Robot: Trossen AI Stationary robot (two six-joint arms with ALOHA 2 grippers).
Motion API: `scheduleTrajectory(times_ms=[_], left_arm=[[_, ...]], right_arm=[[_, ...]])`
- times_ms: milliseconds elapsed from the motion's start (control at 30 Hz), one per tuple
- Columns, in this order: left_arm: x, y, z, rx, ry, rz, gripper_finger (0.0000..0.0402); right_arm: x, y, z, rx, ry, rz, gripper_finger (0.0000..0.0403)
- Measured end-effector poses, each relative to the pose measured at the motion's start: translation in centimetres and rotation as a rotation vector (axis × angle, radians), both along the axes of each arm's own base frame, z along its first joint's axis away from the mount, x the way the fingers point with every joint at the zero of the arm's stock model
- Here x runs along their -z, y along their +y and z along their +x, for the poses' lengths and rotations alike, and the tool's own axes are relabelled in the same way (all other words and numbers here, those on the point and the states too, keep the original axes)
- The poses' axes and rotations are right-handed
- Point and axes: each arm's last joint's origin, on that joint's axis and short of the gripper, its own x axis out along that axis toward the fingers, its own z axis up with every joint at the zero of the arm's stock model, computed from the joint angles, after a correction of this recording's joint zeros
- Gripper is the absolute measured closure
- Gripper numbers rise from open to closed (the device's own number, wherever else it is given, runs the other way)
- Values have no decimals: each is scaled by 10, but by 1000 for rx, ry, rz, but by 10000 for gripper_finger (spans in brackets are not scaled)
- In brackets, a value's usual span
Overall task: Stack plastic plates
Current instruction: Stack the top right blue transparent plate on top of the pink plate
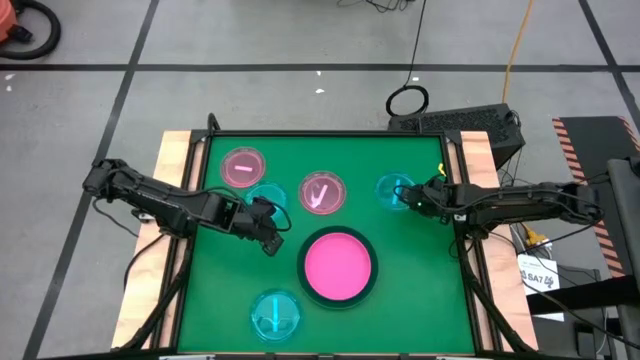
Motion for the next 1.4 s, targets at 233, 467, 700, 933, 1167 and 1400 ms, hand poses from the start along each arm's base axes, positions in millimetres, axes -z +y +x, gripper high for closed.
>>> scheduleTrajectory(times_ms=[233, 467, 700, 933, 1167, 1400], left_arm=[[0, 0, -1, 42, 15, 26, 250], [4, -1, -8, 85, 97, 30, 250], [7, -1, -16, 72, 181, 3, 250], [8, 0, -19, 58, 219, 10, 250], [5, 2, -20, 16, 208, -39, 250], [-4, 6, -29, -43, 180, -69, 250]], right_arm=[[0, -1, 1, -7, -10, -13, 397], [-6, -2, 11, -82, -119, -57, 400], [-19, -3, 21, -141, -281, -103, 401], [-36, 7, 28, -206, -457, -139, 402], [-65, 21, 37, -301, -538, -176, 402], [-109, 28, 47, -391, -518, -205, 402]])
